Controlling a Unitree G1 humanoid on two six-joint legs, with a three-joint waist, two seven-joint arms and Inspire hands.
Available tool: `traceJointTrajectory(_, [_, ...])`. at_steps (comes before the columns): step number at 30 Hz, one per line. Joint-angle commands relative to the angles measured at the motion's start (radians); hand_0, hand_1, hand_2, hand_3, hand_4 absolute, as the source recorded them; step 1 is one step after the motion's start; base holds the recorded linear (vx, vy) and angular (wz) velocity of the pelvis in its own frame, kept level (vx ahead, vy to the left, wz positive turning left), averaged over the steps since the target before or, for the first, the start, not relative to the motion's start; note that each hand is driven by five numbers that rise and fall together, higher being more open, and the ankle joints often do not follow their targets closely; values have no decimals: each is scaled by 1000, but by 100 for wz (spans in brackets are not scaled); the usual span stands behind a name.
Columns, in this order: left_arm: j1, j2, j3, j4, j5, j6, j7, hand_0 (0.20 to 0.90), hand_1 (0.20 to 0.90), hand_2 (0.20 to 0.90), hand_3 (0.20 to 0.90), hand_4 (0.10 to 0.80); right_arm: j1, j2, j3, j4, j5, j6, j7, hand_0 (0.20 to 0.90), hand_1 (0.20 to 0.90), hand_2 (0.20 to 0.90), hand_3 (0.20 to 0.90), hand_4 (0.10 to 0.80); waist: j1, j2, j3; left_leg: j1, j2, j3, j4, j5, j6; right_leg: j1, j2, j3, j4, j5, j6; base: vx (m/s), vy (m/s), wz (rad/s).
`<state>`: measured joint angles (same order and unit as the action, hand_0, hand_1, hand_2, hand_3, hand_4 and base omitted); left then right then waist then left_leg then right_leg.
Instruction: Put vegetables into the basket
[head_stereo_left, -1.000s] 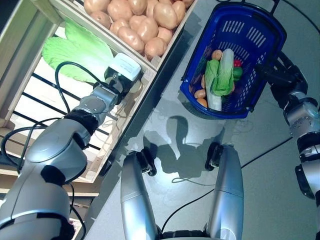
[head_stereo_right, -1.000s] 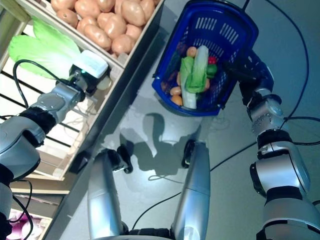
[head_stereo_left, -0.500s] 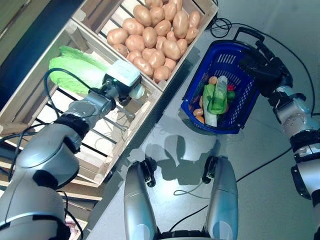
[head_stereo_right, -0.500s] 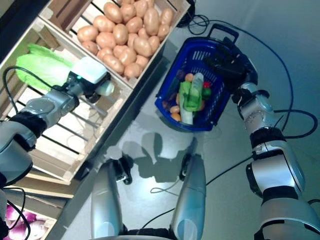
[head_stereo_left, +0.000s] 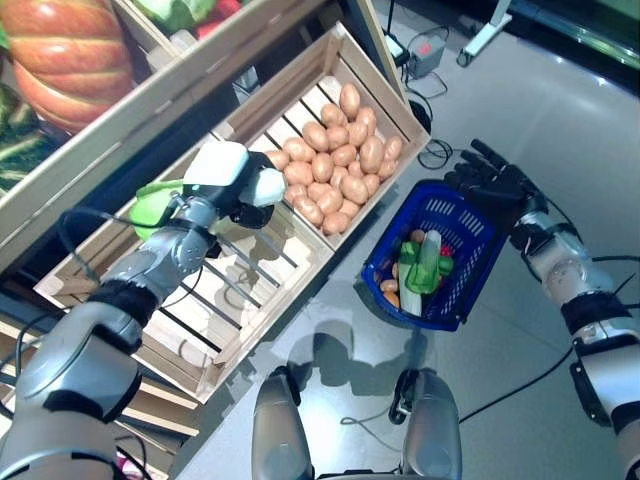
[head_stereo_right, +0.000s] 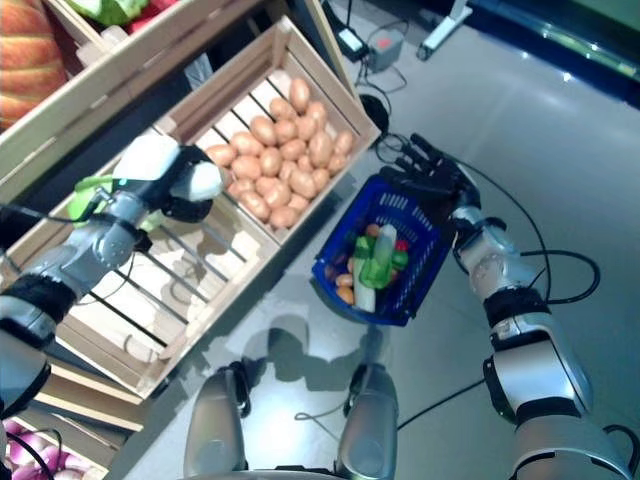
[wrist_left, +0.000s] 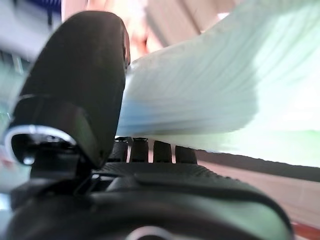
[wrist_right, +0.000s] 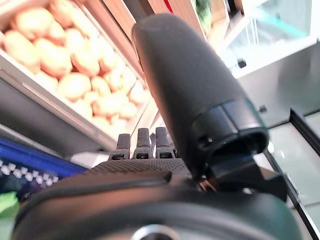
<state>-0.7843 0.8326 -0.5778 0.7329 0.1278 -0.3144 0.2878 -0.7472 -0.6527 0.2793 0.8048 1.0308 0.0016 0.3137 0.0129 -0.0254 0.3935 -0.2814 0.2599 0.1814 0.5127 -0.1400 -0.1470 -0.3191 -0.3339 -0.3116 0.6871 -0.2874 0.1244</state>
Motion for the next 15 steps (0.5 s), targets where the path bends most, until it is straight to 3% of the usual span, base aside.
traceJointTrajectory(1, [130,-61,175,-156,-410,-48,-152,300,300,300,300,400,85,64,-22,-98,-119,-52,49,900,900,900,900,800,34,-3,-266,166,-34,19,-225,65,28,238,56,-27,-375,164,-22,175,-52,2])
traceJointTrajectory(2, [132,-60,177,-158,-411,-48,-153,300,300,300,300,400,85,64,-21,-99,-120,-52,48,900,900,900,900,800,33,-2,-265,169,-34,19,-229,67,28,243,57,-28,-379,166,-22,164,-46,4])
traceJointTrajectory(5, [212,-155,275,-244,-618,-19,-257,300,300,300,300,400,107,71,29,-159,-214,-12,94,900,900,900,900,800,38,-5,-308,249,-48,16,-369,128,19,336,92,-41,-524,214,-10,109,-24,5])
traceJointTrajectory(8, [247,-206,309,-303,-745,-1,-325,300,300,300,300,400,123,68,71,-213,-249,26,162,900,900,900,900,800,38,-7,-335,281,-54,17,-450,165,14,373,103,-46,-603,254,3,70,-23,-4])
traceJointTrajectory(15, [250,-272,323,-350,-924,18,-436,300,300,300,300,400,108,51,158,-260,-270,73,288,900,900,900,900,800,35,-10,-368,351,-56,15,-589,212,-1,441,109,-55,-737,329,35,54,-20,-2])
